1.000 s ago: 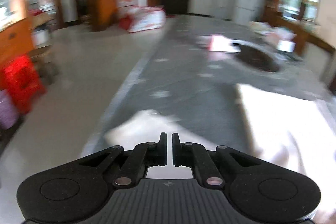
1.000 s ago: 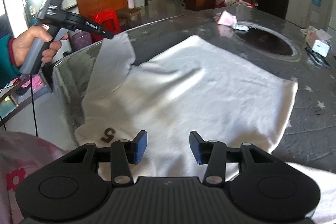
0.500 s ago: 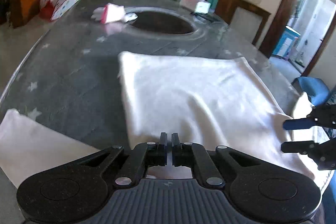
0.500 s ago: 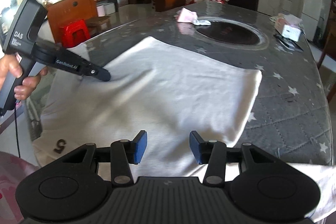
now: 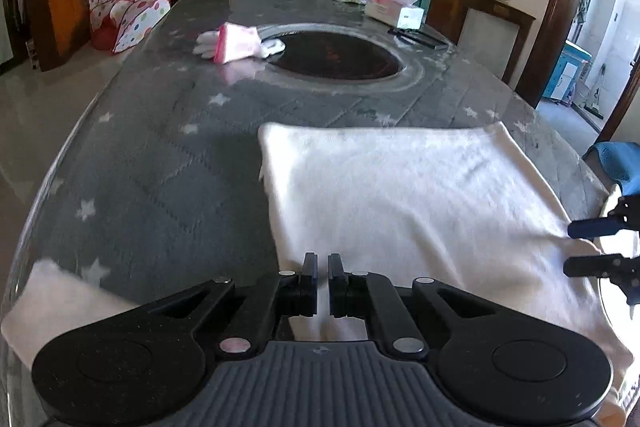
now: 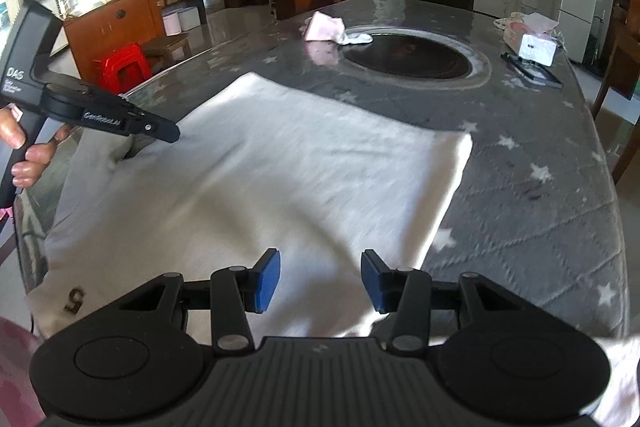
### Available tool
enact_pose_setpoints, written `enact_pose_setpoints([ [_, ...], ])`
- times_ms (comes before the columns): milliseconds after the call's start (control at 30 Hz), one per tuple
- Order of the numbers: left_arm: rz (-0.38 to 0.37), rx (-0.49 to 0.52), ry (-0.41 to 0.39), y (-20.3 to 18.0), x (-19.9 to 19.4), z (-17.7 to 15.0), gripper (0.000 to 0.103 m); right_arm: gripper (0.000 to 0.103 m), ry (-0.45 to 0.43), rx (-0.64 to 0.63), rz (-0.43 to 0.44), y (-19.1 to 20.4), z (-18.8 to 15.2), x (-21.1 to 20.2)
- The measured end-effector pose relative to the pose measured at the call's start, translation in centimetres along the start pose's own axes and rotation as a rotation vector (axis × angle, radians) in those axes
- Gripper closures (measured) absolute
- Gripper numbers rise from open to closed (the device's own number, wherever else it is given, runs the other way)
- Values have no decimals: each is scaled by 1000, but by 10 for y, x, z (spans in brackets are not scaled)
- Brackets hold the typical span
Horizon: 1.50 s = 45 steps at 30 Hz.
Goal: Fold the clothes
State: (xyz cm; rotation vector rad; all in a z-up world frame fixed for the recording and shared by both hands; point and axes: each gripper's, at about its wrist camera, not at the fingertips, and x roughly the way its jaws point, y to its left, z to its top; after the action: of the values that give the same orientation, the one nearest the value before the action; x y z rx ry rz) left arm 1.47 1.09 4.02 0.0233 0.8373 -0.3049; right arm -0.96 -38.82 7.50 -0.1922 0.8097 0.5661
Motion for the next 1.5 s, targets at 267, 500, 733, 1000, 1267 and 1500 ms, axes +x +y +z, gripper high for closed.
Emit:
enact_pose_setpoints([
  [267,-11,-7,30,7,28,25,97,58,14,20,-54,-32,33,32],
  [500,4,16,37,7,45,48,96,58,26,49,-96,-56,57,64],
  [733,28,9,39,11,71,71,94,58,21,70,-115,-71,72,83],
  [1000,63,14,27,12,78,81,86,58,15,42,-136,-73,84,87],
  [1267,66,25,-4,10,38,59,71,53,10,-49,-86,-38,70,50],
  [1500,75,27,-25,5,-5,15,59,46,13,-127,-15,17,32,18],
])
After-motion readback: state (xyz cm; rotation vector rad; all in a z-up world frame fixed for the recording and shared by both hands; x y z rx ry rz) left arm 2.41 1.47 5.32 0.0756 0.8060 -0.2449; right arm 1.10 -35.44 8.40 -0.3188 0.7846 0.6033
